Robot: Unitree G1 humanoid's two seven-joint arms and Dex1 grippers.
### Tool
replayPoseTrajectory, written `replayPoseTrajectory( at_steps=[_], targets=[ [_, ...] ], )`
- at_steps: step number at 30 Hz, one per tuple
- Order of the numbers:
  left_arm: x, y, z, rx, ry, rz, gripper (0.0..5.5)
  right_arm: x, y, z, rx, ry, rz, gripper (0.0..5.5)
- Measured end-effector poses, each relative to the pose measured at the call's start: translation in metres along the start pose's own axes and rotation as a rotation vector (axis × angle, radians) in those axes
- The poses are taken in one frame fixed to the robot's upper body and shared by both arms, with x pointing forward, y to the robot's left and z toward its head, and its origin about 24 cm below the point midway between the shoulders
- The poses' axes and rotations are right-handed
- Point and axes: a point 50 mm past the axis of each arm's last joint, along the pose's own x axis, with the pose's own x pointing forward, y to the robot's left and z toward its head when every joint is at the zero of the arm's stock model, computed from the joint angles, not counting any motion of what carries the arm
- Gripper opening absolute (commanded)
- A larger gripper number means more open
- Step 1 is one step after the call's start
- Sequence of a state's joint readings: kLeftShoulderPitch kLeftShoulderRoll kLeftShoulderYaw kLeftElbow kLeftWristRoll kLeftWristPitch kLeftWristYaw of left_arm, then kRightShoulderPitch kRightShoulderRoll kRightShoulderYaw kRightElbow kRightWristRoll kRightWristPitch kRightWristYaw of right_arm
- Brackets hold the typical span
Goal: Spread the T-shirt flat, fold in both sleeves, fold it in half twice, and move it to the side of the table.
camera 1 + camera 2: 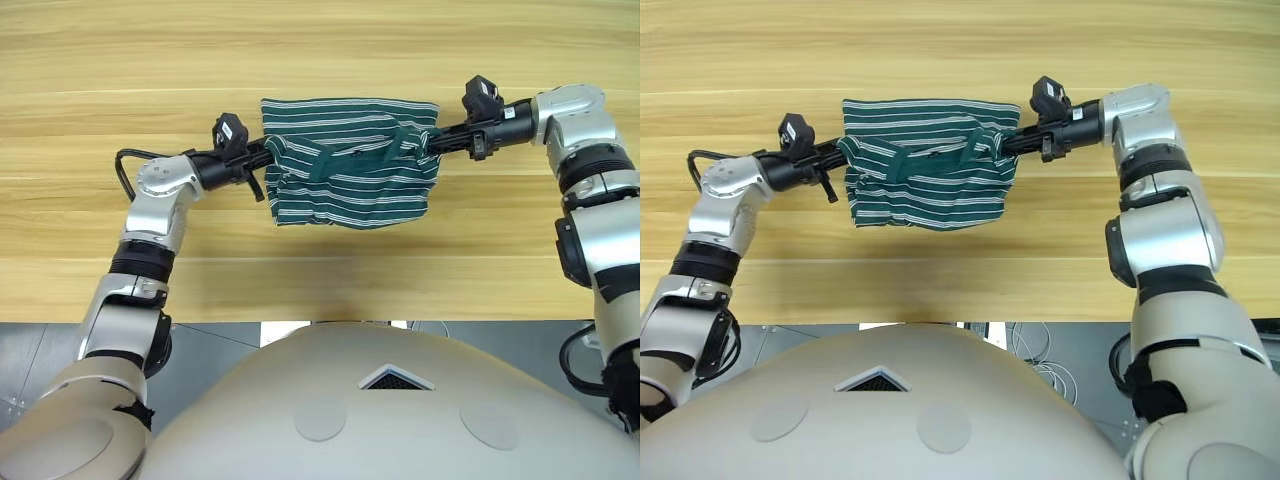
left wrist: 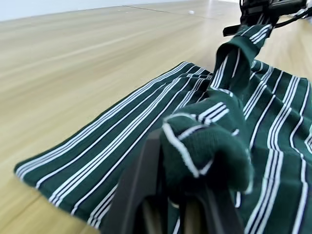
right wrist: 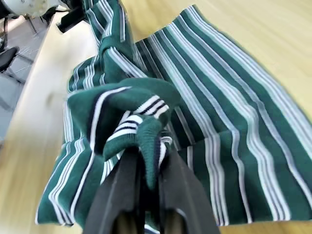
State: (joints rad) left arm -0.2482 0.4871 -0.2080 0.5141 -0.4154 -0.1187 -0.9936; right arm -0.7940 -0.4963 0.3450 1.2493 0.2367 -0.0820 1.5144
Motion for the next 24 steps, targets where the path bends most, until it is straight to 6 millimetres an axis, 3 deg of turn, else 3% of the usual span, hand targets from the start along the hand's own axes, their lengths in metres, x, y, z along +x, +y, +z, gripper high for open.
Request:
replayPoseTrajectory(
  at_steps=[3, 7, 14, 18, 19, 24],
  targets=[
    [-0.001, 0.022, -0.001, -0.03, 0.017, 0.077, 0.0, -0.006, -0.006, 0.003, 0.03, -0.069, -0.097, 0.13],
    [0.003, 0.033, -0.004, -0.043, 0.006, 0.136, 0.0, -0.006, -0.011, 0.011, 0.038, -0.119, -0.16, 0.13],
    [0.007, 0.036, -0.002, -0.048, -0.001, 0.13, 0.0, -0.006, -0.015, 0.011, 0.049, -0.137, -0.239, 0.13],
    [0.019, 0.032, -0.01, -0.054, 0.039, 0.141, 0.0, 0.0, -0.016, 0.01, 0.037, -0.095, -0.273, 0.13],
    [0.021, 0.031, -0.011, -0.056, 0.047, 0.141, 0.31, 0.001, -0.016, 0.01, 0.035, -0.093, -0.276, 0.49],
    [0.034, 0.028, -0.018, -0.086, 0.102, 0.169, 1.05, 0.006, -0.014, -0.006, 0.057, -0.018, -0.278, 1.28]
  ],
)
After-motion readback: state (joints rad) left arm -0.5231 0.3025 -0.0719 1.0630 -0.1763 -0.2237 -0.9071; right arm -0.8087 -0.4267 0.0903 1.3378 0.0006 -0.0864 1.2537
